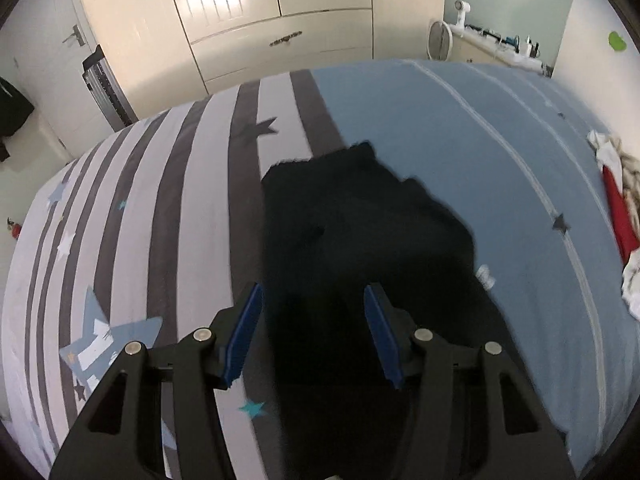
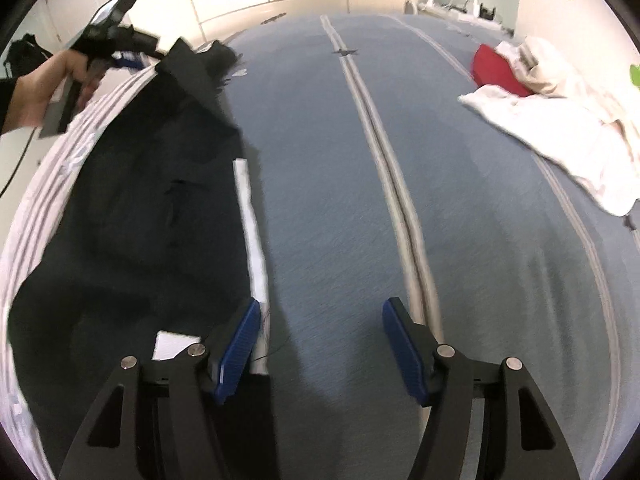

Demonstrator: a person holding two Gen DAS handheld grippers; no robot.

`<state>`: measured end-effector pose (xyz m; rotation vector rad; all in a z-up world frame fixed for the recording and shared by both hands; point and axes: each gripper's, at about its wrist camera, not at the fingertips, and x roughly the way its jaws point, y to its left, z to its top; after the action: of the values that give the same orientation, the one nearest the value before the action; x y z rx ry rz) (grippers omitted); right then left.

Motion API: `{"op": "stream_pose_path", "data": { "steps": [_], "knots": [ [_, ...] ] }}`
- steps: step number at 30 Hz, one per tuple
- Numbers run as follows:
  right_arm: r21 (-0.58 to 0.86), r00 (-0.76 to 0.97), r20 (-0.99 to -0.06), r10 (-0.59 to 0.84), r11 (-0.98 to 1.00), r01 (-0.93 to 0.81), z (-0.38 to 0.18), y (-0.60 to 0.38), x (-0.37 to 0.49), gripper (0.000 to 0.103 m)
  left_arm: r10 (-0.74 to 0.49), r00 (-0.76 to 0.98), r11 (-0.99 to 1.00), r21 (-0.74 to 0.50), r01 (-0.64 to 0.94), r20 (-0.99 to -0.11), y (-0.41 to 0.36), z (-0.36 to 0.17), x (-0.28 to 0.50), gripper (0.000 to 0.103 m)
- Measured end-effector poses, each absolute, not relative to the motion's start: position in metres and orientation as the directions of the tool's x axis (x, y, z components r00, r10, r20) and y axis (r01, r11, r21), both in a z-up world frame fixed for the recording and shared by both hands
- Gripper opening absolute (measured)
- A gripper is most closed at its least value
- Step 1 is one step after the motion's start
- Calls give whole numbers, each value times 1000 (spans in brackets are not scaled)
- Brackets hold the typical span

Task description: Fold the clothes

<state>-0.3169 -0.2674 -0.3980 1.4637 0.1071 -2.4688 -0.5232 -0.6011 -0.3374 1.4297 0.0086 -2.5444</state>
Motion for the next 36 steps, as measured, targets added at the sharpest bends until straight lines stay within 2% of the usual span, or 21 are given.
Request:
{"op": "stream_pose_path", "data": {
  "steps": [5, 10, 13, 19, 23, 24, 26, 27, 28, 31, 32, 33, 34, 35, 36],
  "knots": [
    [-47, -516, -856, -36, -988, 147, -392, -242, -339, 60, -166, -471, -983, 106, 151, -867, -605, -357, -491, 50],
    [-84, -530, -847, 45, -995, 50, -397, -207, -384, 60, 21, -458, -986, -95, 140, -889, -612, -370, -462, 50],
    [-89, -533, -845, 49, -995, 50, -400, -198, -414, 60, 63, -454, -984, -131, 119, -889, -606, -375, -455, 50],
    [-79, -520, -851, 73, -997, -10, -407, -185, -470, 60, 136, -544, -961, -243, 130, -828, -601, -357, -446, 50],
    [-30, -491, -868, 69, -996, -86, -415, -170, -491, 60, 104, -502, -983, -166, 81, -859, -588, -362, -449, 50],
    [-26, -486, -871, 71, -995, -100, -416, -168, -495, 60, 104, -517, -979, -180, 100, -850, -590, -357, -447, 50],
    [-23, -482, -872, 78, -993, -118, -416, -166, -501, 60, 166, -588, -946, -295, 132, -792, -599, -338, -437, 50],
    [-26, -482, -872, 80, -993, -118, -416, -166, -502, 60, 161, -608, -946, -297, 128, -778, -599, -331, -432, 50],
    [-35, -483, -871, 85, -993, -111, -416, -167, -504, 60, 150, -623, -953, -281, 117, -768, -598, -326, -428, 50],
    [-50, -494, -866, 81, -996, -75, -415, -174, -507, 60, 139, -556, -977, -207, 60, -819, -585, -337, -430, 50],
    [-40, -495, -867, 64, -997, -59, -414, -178, -508, 60, 127, -522, -984, -175, 44, -843, -581, -348, -432, 45],
    [-22, -493, -869, 39, -999, -40, -412, -183, -509, 60, 114, -490, -989, -147, 30, -864, -578, -358, -435, 37],
    [-12, -493, -870, 22, -1000, -24, -411, -188, -510, 60, 103, -473, -990, -136, 35, -875, -578, -365, -436, 35],
    [-9, -495, -869, 10, -1000, -4, -409, -196, -511, 60, 93, -456, -991, -125, 40, -885, -577, -373, -437, 25],
    [-8, -496, -868, -3, -1000, 21, -407, -206, -513, 60, 80, -439, -993, -112, 46, -895, -577, -379, -436, 4]
  ]
}}
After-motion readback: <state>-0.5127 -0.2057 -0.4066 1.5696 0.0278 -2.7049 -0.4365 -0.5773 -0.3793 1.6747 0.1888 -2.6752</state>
